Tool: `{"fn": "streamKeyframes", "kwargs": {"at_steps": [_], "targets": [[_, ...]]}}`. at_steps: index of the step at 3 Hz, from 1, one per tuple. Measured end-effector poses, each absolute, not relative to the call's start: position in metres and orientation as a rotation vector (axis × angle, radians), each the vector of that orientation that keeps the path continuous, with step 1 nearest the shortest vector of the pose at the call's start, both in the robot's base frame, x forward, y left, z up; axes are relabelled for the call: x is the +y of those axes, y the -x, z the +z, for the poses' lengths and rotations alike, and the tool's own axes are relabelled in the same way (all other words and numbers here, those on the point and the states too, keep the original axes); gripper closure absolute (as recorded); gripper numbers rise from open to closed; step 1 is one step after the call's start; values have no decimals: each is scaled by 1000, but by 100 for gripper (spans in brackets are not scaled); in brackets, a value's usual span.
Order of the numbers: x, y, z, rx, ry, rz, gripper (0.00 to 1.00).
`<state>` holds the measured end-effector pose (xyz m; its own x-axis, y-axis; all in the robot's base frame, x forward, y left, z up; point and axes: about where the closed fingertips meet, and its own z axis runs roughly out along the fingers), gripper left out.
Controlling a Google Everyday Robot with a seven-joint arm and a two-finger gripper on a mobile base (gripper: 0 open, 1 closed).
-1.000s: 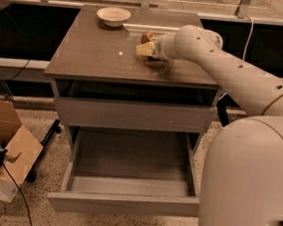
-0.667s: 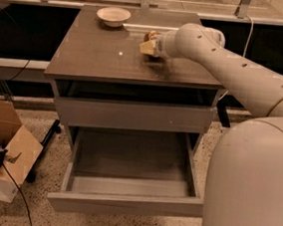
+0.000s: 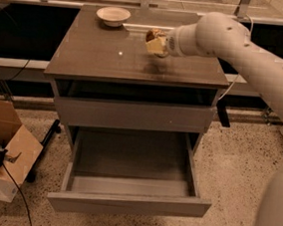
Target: Place orange can into middle drawer
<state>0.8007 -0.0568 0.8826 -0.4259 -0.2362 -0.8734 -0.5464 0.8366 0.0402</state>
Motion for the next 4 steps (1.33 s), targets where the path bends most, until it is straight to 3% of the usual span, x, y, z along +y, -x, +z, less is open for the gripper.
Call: {"fn": "streamKeyframes", "kwargs": {"at_steps": [1, 3, 4], "targets": [[-64, -714, 886, 2014, 686, 667, 100], [-93, -559, 880, 2060, 837, 911, 100], [-92, -559, 880, 2060, 837, 911, 100]]}}
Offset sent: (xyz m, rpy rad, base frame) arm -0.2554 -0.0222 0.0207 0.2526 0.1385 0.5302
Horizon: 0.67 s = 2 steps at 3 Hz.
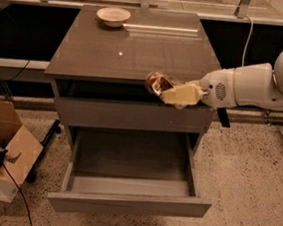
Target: Place orange can into middle drawer
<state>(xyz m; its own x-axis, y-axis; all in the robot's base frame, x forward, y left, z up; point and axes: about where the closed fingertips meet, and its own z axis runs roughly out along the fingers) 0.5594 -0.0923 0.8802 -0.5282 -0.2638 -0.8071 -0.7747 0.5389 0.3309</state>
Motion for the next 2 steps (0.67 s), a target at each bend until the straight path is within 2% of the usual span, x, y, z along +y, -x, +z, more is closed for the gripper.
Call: {"fn": "streamKeyframes", "kwargs": {"at_steps": [1, 2], "targets": [[-87, -565, 856, 2149, 902, 891, 100], [-110, -553, 783, 2423, 898, 834, 100]]}}
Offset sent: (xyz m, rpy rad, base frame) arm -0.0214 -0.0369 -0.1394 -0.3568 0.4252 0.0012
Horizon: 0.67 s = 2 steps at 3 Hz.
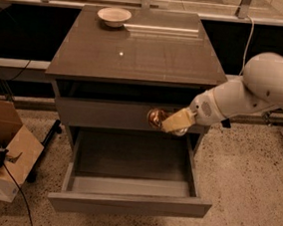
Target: Place orange can into middle drawer
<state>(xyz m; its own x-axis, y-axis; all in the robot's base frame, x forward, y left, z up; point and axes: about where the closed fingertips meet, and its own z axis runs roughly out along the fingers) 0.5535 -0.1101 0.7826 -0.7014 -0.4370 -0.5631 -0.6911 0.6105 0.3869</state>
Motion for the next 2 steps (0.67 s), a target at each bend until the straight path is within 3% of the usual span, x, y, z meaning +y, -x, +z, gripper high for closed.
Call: {"fn": "streamKeyframes", "kwargs": {"at_steps": [2], "targets": [[-146, -559, 671, 2658, 816, 769, 100]]}}
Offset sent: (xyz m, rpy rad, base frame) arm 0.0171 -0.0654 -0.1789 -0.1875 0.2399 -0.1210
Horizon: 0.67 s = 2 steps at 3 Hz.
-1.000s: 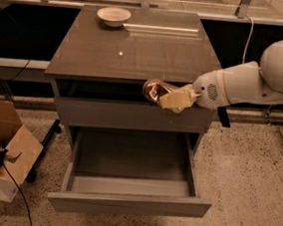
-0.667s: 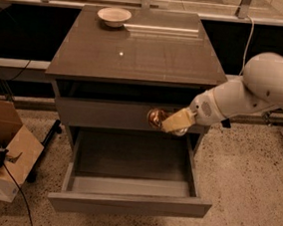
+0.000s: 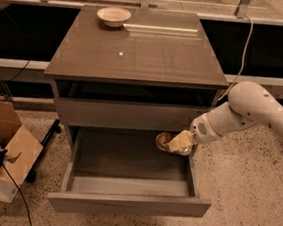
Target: Place orange can into middle drawer
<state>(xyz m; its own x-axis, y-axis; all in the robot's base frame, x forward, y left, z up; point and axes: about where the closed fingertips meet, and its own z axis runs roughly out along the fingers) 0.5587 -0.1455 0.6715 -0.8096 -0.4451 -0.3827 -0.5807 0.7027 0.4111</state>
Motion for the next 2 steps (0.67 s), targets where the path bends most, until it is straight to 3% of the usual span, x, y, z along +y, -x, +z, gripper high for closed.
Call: {"fn": "streamKeyframes", "kwargs": {"at_steps": [2], "targets": [[-140, -561, 625, 2750, 770, 733, 100]]}}
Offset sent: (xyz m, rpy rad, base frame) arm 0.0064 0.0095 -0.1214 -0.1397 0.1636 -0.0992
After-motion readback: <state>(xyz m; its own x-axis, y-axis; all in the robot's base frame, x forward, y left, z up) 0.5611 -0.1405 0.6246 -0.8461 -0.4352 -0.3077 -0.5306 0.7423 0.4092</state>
